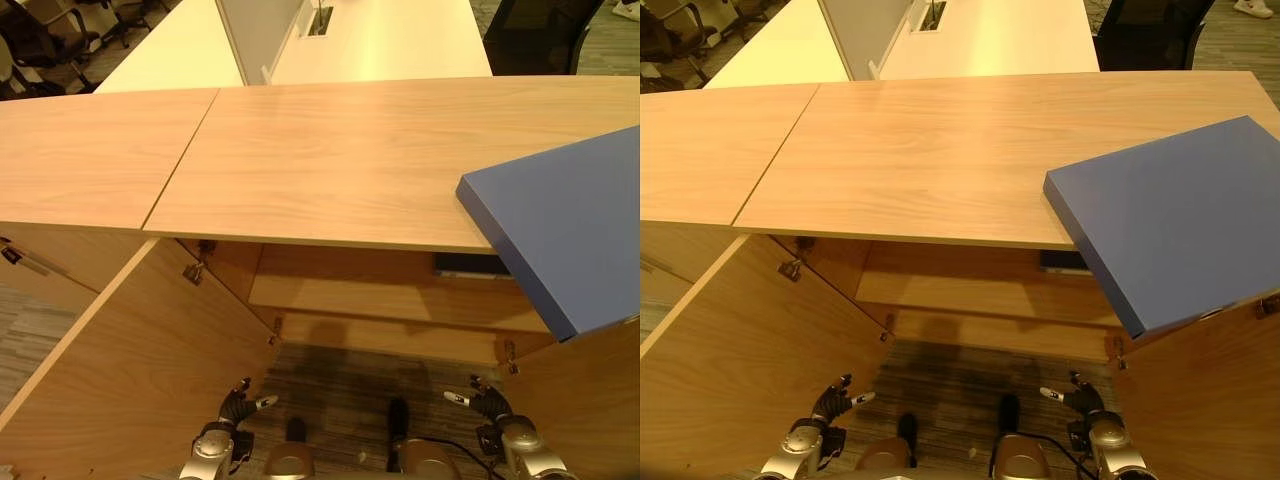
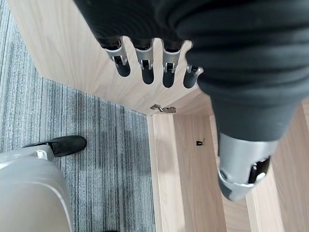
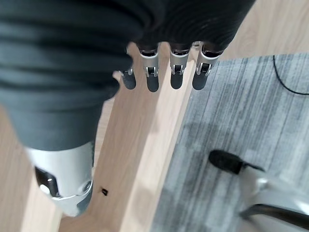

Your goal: Put the empty folder in the office cabinet

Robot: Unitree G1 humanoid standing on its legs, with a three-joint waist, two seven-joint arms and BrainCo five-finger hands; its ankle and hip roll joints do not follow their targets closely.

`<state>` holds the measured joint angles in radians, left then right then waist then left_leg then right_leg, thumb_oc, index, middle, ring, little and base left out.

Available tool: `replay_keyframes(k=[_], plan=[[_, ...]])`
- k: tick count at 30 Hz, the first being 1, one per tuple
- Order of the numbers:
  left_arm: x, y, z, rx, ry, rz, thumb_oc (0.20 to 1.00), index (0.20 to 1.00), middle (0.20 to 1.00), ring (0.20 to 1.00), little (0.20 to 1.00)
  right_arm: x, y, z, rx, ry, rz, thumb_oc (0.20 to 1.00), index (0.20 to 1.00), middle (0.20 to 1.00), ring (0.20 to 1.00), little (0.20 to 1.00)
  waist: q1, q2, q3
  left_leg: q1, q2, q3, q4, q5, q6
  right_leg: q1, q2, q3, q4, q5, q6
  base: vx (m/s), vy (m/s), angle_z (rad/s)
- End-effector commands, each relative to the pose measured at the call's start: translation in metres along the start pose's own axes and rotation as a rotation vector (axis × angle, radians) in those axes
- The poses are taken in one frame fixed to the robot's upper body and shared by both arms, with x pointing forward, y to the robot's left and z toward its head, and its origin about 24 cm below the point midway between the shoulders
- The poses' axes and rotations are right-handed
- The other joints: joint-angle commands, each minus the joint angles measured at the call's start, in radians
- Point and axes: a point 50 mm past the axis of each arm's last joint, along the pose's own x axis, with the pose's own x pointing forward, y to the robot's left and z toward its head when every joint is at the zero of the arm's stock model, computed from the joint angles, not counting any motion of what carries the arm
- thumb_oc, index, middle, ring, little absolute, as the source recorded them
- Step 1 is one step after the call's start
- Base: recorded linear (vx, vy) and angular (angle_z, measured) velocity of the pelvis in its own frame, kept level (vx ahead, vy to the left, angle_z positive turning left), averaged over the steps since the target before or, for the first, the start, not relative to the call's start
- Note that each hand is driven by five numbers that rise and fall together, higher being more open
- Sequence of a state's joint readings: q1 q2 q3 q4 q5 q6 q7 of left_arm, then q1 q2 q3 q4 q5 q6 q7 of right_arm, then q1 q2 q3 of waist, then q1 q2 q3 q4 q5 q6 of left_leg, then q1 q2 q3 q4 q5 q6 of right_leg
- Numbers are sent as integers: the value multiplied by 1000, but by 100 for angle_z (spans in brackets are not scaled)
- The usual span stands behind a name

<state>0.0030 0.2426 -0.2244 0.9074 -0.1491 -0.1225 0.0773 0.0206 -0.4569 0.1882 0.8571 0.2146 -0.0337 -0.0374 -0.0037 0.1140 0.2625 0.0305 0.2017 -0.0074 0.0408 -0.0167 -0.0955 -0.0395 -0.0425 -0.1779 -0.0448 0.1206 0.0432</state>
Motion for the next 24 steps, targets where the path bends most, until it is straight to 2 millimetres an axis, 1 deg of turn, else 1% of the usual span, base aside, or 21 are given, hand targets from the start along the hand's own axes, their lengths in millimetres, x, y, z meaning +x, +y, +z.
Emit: replay_keyframes(k=[1, 2, 3, 4, 6, 7, 8, 11, 12, 13, 14, 16, 17, 18, 19, 21, 22, 23, 24], plan=[[3, 18, 17, 63, -70, 16, 1000, 1000, 1000, 1000, 1000, 5, 5, 24, 35, -88, 4, 1000, 1000, 1000, 1000, 1000, -19, -137, 5, -24, -164, -42, 228, -113, -29, 63, -106, 39, 81, -169, 48, -141, -24, -17], [3, 18, 17, 62, -70, 16, 1000, 1000, 1000, 1000, 1000, 5, 5, 24, 35, -88, 4, 1000, 1000, 1000, 1000, 1000, -19, -137, 5, -25, -163, -41, 230, -115, -28, 63, -106, 40, 82, -169, 48, -44, 76, -31], [2, 16, 16, 68, -69, 1, 1000, 1000, 1000, 1000, 1000, 5, 5, 20, 43, -72, 1, 1000, 1000, 1000, 1000, 1000, -25, -130, -1, -21, -172, -4, 207, -145, -12, 61, -104, 40, 79, -160, 56, 2, 102, -24], [1, 16, 14, 73, -67, -4, 1000, 1000, 1000, 1000, 1000, 5, 6, 19, 46, -70, 6, 1000, 1000, 1000, 1000, 1000, -28, -122, -12, 10, -174, 8, 168, -159, -1, 60, -97, 44, 76, -156, 60, 4, 144, -36], [1, 17, 14, 99, -68, -11, 1000, 1000, 1000, 1000, 1000, 5, 9, 18, 45, -64, 10, 1000, 1000, 1000, 1000, 1000, -32, -119, -22, 20, -177, 10, 125, -149, 8, 63, -99, 42, 68, -143, 70, 8, 102, -1], [1, 17, 14, 99, -68, -11, 1000, 1000, 1000, 1000, 1000, 5, 9, 18, 45, -64, 10, 1000, 1000, 1000, 1000, 1000, -32, -119, -22, 20, -177, 10, 125, -149, 9, 63, -99, 42, 68, -143, 70, -28, 109, 23], [1, 18, 16, 114, -73, -13, 1000, 1000, 1000, 1000, 1000, 5, 14, 18, 45, -66, 23, 1000, 1000, 1000, 1000, 1000, -34, -119, -22, 29, -183, 11, 90, -147, 21, 48, -101, 49, 79, -133, 74, -56, 118, 13], [1, 22, 19, 125, -85, -8, 1000, 1000, 1000, 1000, 1000, 7, 24, 26, 37, -93, 49, 1000, 1000, 1000, 1000, 1000, -30, -118, -7, 39, -183, 26, 53, -136, 44, -8, -99, 60, 152, -128, 91, -114, 128, -15], [2, 24, 21, 129, -88, -2, 1000, 1000, 1000, 1000, 1000, 8, 28, 31, 32, -100, 64, 1000, 1000, 1000, 1000, 1000, -32, -118, 3, 37, -181, 29, 52, -132, 48, -36, -99, 66, 191, -125, 105, -193, 84, -24], [2, 28, 23, 129, -94, 9, 1000, 1000, 1000, 1000, 1000, 8, 32, 33, 31, -105, 73, 1000, 1000, 1000, 1000, 1000, -30, -115, 12, 28, -172, 35, 57, -128, 52, -62, -107, 72, 233, -130, 125, -232, 25, -28], [3, 32, 25, 129, -97, 22, 1000, 1000, 1000, 1000, 1000, 8, 34, 35, 37, -111, 75, 1000, 1000, 1000, 1000, 1000, -20, -112, 15, 12, -161, 46, 67, -124, 54, -68, -127, 64, 260, -140, 130, -242, -29, -27], [2, 37, 26, 129, -100, 36, 1000, 1000, 1000, 1000, 1000, 8, 38, 34, 45, -109, 84, 1000, 1000, 1000, 1000, 1000, -4, -107, 12, -9, -145, 56, 69, -113, 56, -38, -167, 37, 266, -149, 118, -187, -56, -21], [3, 37, 25, 130, -96, 38, 1000, 1000, 1000, 1000, 1000, 8, 40, 31, 51, -100, 86, 1000, 1000, 1000, 1000, 1000, 4, -106, 5, -15, -141, 59, 62, -105, 57, -12, -183, 35, 262, -154, 118, -111, -36, -29], [2, 37, 22, 129, -87, 38, 1000, 1000, 1000, 1000, 1000, 7, 41, 28, 61, -90, 88, 1000, 1000, 1000, 1000, 1000, 10, -109, -7, -20, -142, 60, 52, -96, 58, 10, -193, 46, 256, -141, 123, -71, -24, -27], [1, 36, 18, 114, -74, 39, 1000, 1000, 1000, 1000, 1000, 6, 42, 24, 77, -74, 87, 1000, 1000, 1000, 1000, 1000, 18, -115, -31, -20, -147, 65, 29, -83, 56, 50, -199, 67, 224, -129, 136, -13, -12, -21], [1, 36, 17, 114, -73, 39, 1000, 1000, 1000, 1000, 1000, 6, 42, 23, 77, -74, 87, 1000, 1000, 1000, 1000, 1000, 18, -116, -31, -17, -148, 66, 27, -83, 56, 52, -200, 67, 221, -129, 137, 8, -7, -7], [0, 36, 14, 109, -61, 39, 1000, 1000, 1000, 1000, 1000, 6, 43, 21, 78, -65, 89, 1000, 1000, 1000, 1000, 1000, 23, -120, -38, -10, -150, 73, 14, -79, 54, 60, -204, 63, 200, -124, 140, -15, -62, -7], [0, 36, 10, 113, -45, 37, 1000, 1000, 1000, 1000, 1000, 5, 43, 19, 75, -59, 89, 1000, 1000, 1000, 1000, 1000, 30, -130, -52, -15, -151, 92, 8, -72, 46, 92, -209, 30, 114, -132, 148, -13, -63, -13], [0, 36, 9, 113, -45, 36, 1000, 1000, 1000, 1000, 1000, 5, 43, 19, 75, -58, 89, 1000, 1000, 1000, 1000, 1000, 29, -130, -53, -14, -151, 91, 8, -72, 46, 94, -209, 29, 111, -130, 148, -28, -70, -31]])
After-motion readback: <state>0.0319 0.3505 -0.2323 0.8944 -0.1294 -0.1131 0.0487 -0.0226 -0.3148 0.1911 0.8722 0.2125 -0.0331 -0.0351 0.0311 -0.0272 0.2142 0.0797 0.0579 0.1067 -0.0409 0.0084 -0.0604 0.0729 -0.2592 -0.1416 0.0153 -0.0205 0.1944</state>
